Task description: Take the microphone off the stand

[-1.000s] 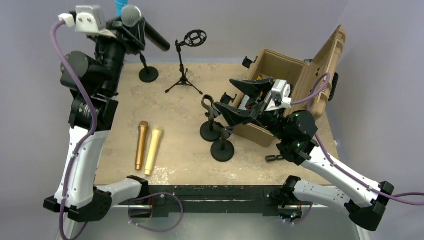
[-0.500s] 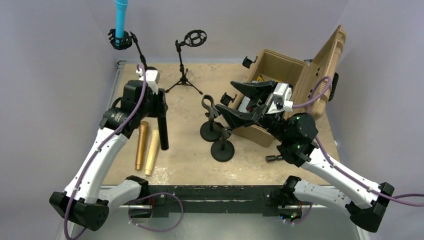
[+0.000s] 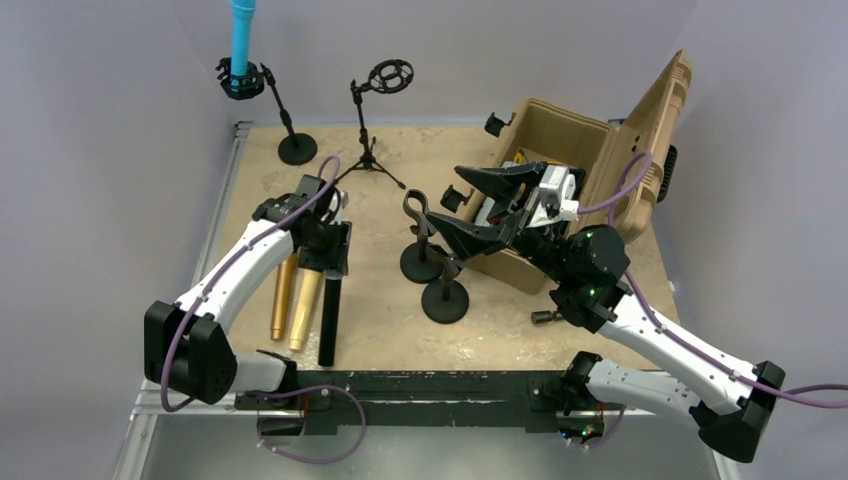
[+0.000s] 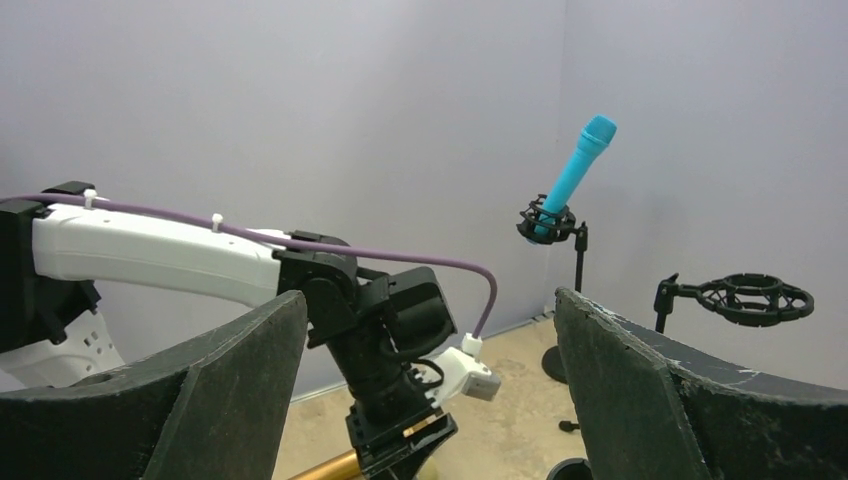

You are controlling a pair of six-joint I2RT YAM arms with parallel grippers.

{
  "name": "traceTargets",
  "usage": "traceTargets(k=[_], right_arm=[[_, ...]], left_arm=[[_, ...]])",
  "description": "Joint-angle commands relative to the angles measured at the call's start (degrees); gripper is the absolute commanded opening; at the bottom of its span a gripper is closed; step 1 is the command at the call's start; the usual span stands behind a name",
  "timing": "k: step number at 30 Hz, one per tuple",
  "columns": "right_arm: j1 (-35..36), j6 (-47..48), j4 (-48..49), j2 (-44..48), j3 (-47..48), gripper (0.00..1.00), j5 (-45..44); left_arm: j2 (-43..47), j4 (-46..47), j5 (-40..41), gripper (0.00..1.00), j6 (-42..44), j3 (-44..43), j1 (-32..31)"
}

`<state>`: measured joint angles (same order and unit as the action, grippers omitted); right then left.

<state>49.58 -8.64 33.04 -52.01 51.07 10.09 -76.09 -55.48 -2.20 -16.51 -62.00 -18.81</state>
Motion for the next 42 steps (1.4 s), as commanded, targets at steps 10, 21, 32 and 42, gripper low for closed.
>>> traceTargets(k=[10,21,32,42], right_arm=[[-0.1,-0.8,3.2,-0.4,-1.1,0.91,0.1],[-0.1,-0.7,4.6,0.1,-1.9,0.91,0.3],[-0.1,-1.2,5.1,-0.2,-1.7,0.91,1.5],[-0.1,-1.1,2.3,0.6,-0.1,0.91,1.1]], left_arm=[[-12.6,5.7,4.2,0.0,0.9,-1.5,0.2],[-22.5,4.3,2.5,0.23,0.1,-5.8,0.9],[-18.4,5.7,2.5,0.74,-0.4,-5.2,1.3],[-5.1,8.4,-2.2,0.8,-2.6,-9.3,2.3]])
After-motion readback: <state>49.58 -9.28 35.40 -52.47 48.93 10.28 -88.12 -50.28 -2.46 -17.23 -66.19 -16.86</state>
